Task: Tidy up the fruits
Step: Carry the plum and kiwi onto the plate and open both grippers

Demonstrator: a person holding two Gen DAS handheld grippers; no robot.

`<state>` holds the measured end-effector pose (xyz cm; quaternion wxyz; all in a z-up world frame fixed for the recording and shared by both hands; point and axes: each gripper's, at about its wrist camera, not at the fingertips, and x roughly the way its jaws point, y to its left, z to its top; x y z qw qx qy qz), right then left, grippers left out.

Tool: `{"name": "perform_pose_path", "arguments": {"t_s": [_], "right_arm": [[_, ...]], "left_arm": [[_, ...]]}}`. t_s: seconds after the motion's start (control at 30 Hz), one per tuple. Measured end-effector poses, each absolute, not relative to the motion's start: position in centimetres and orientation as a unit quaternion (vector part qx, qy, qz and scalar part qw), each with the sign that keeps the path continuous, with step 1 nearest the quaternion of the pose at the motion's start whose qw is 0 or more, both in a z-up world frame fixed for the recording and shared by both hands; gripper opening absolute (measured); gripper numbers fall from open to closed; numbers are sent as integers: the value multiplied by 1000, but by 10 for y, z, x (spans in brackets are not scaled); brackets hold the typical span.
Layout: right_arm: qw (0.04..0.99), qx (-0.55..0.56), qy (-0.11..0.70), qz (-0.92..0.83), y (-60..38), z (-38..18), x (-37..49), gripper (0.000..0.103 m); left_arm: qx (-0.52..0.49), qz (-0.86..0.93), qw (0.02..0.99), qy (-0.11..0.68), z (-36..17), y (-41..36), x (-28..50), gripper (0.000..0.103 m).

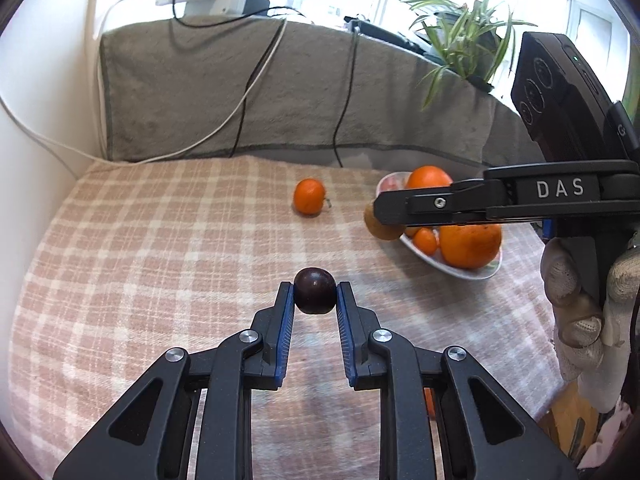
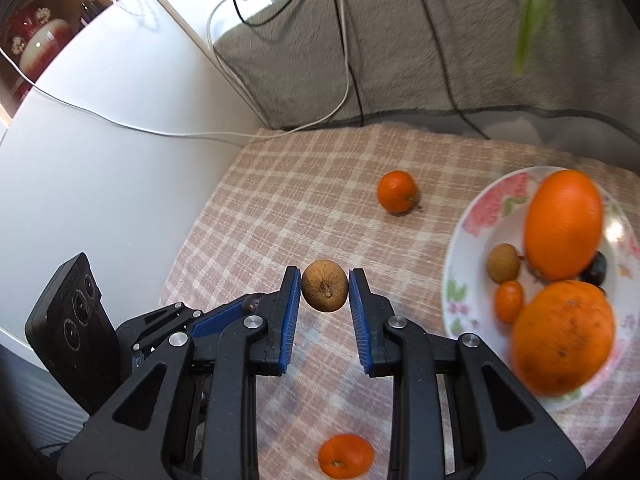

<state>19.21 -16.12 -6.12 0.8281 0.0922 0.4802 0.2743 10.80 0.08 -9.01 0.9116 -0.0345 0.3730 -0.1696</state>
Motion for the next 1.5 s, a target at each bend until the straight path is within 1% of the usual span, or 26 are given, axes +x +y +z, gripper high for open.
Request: {"name": "perform_pose_path", "arguments": {"t_s": [0.5, 0.77, 1.1, 1.5], "right_arm": [[863, 115, 430, 240, -234, -27, 163, 26], [879, 124, 411, 206, -279, -20, 154, 26], [893, 117, 403, 164, -318, -25, 156, 26], [895, 102, 411, 142, -332, -45, 171, 26]], "left_arm": [[-19, -202, 912, 356, -73, -43, 120, 20], [-9, -218, 910, 352, -68, -63, 131, 20], [-1, -232, 906, 354, -71, -83, 147, 20], [7, -244, 902, 356, -72, -100, 160, 20]]}}
